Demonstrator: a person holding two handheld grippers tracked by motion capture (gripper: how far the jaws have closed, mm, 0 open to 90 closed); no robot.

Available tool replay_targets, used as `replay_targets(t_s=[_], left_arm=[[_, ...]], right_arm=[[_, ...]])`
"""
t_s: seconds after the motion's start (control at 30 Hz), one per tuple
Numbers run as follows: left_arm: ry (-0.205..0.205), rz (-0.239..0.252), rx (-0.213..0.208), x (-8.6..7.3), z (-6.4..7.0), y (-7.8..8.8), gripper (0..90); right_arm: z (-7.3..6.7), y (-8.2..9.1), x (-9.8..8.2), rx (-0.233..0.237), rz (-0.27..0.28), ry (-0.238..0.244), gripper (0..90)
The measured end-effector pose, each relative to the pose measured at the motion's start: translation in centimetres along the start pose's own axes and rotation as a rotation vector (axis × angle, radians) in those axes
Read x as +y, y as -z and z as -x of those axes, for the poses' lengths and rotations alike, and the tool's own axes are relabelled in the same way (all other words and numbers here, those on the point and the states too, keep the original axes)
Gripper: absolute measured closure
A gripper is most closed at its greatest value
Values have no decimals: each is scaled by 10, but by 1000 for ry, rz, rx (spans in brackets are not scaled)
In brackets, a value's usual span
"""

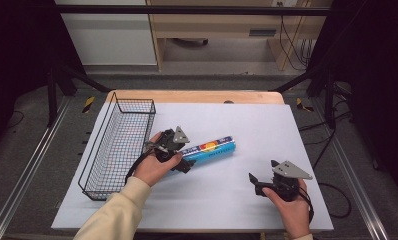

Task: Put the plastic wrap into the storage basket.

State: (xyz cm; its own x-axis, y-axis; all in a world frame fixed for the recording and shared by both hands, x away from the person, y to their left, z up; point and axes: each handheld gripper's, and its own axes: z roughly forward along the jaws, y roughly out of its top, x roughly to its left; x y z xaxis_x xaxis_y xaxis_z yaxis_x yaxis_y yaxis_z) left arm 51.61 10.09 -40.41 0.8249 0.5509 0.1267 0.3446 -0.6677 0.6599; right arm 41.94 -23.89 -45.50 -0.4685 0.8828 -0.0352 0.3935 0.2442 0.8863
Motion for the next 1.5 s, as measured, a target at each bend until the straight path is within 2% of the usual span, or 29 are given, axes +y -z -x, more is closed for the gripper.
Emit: replay_targets(t_s=[0.1, 0.23, 0.33, 0.47, 0.57, 0.67, 0.83, 1.17, 1.3, 1.4, 1.5], left_arm=[[-17, -27, -28, 3, 0, -6, 57], [-6, -56, -47, 6, 1, -16, 59], [-39, -109, -61, 8, 4, -24, 61], [-42, -143, -86, 9, 6, -30, 61], [-77, -162, -85, 8, 5, -32, 57], [-72, -163, -79, 8, 3, -32, 83], [-65, -154, -66, 9, -2, -35, 75], [-67, -214, -71, 6, -6, -51, 85], [-56, -222, -88, 6, -6, -58, 95], [-65, -235, -103, 8, -6, -63, 123], [-69, -240, -94, 10, -6, -68, 139]], right_arm=[[-1, 0, 0, -8, 3, 0, 97], [1, 0, 0, -17, -5, -10, 88], [1, -1, -1, -18, -7, -15, 87], [1, -2, -1, -9, -9, -11, 85], [0, -1, -1, -5, -10, -12, 85], [0, -1, -1, -3, -8, -9, 85], [0, -1, 0, 0, -7, -5, 85], [-1, -2, 0, 7, -9, 2, 86], [-2, -2, 0, 12, -12, 1, 86], [-2, -2, 0, 13, -13, 2, 86], [-2, -3, 0, 15, -14, 1, 86]])
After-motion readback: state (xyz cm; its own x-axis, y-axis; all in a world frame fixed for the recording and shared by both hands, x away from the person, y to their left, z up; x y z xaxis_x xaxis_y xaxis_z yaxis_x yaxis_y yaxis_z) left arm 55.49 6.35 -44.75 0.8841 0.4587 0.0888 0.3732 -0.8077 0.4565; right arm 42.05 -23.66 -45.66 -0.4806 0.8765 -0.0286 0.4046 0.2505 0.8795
